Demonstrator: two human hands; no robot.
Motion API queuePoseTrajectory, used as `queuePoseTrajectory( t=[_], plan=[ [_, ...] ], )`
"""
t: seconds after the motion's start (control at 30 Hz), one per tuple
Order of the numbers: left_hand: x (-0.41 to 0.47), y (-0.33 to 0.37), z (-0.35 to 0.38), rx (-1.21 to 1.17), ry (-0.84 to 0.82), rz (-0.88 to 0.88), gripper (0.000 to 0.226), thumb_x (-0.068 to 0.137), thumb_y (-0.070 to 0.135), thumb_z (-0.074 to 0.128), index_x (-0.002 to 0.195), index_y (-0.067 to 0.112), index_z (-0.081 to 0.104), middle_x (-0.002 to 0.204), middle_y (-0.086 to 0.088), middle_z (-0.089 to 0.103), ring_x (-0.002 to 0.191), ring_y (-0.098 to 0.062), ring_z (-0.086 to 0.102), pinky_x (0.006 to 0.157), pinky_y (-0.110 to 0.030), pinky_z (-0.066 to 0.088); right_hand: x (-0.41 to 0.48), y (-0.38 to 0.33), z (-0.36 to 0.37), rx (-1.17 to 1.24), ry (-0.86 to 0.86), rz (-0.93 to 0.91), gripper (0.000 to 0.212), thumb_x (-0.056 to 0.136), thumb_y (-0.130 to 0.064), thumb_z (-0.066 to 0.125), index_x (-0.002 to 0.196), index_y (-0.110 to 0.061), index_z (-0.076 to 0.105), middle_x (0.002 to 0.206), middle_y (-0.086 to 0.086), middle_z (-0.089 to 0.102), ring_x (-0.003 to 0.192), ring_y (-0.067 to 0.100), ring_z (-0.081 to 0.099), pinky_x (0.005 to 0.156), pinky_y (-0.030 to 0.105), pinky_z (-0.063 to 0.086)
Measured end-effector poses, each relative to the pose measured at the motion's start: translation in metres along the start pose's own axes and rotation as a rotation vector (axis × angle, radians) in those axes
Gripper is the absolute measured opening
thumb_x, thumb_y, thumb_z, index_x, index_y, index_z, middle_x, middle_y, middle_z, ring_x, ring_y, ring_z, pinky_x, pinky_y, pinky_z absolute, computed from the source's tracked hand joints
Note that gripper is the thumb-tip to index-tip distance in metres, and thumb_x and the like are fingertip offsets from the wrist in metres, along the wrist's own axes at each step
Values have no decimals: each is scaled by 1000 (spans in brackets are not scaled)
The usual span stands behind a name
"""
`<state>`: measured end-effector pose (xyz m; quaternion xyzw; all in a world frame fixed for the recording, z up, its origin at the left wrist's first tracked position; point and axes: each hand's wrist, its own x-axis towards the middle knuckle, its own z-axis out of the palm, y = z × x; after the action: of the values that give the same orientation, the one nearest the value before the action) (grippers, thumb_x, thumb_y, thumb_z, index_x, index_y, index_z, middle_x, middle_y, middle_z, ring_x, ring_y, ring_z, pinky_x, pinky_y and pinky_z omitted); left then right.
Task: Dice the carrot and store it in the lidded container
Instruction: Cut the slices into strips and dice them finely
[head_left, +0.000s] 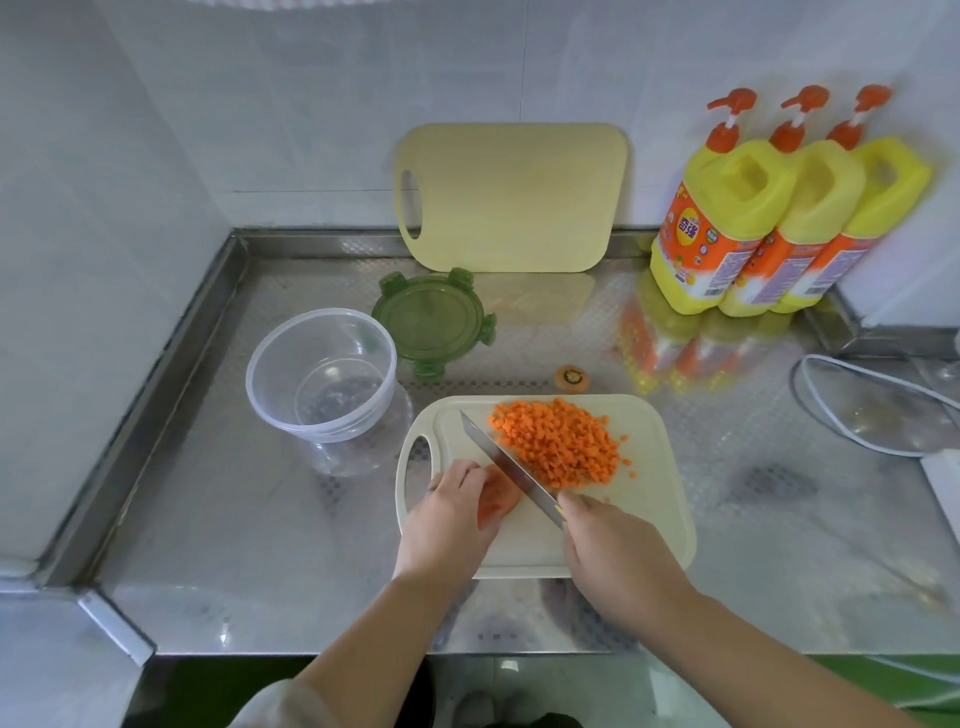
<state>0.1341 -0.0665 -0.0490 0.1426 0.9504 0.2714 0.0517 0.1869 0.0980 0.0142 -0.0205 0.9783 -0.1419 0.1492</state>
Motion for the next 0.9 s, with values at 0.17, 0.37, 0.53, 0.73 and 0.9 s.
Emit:
queuePoseTrajectory(
  t=[0.17,0.37,0.53,0.73,0.9],
  plan=[
    [-1,-3,0,9,7,15,30,89,44,58,109,22,60,109,12,53,100,-12,53,74,-30,50,-4,-6,2,-33,-27,23,28,94,-10,38,121,-18,42,105,-1,56,92,23,60,62,31,33],
    [-7,-4,-2,21,32,17,29,89,46,58,105,22,62,106,13,54,97,-10,54,67,-24,47,-8,-11,8,-86,-53,9,39,91,-10,44,128,-18,38,105,-3,55,87,22,61,45,23,17],
    [-6,-4,-4,32,13,20,27,91,43,58,107,23,62,105,12,54,97,-10,54,68,-21,44,-5,-11,7,-102,-72,0,32,91,-9,46,121,-15,38,94,-2,50,70,22,49,44,23,19],
    [-4,-3,-6,44,-21,38,27,93,41,55,112,22,60,106,10,53,97,-9,52,68,-16,38,0,-8,8,-84,-100,-21,27,92,-11,46,118,-16,39,85,-3,42,68,20,43,44,23,19],
    [-4,-7,-1,26,-4,24,27,92,41,57,109,22,61,103,11,54,95,-10,55,71,-21,47,3,-7,10,-100,-105,-31,30,94,-9,44,123,-16,38,103,-1,57,71,19,46,47,23,23]
  ],
)
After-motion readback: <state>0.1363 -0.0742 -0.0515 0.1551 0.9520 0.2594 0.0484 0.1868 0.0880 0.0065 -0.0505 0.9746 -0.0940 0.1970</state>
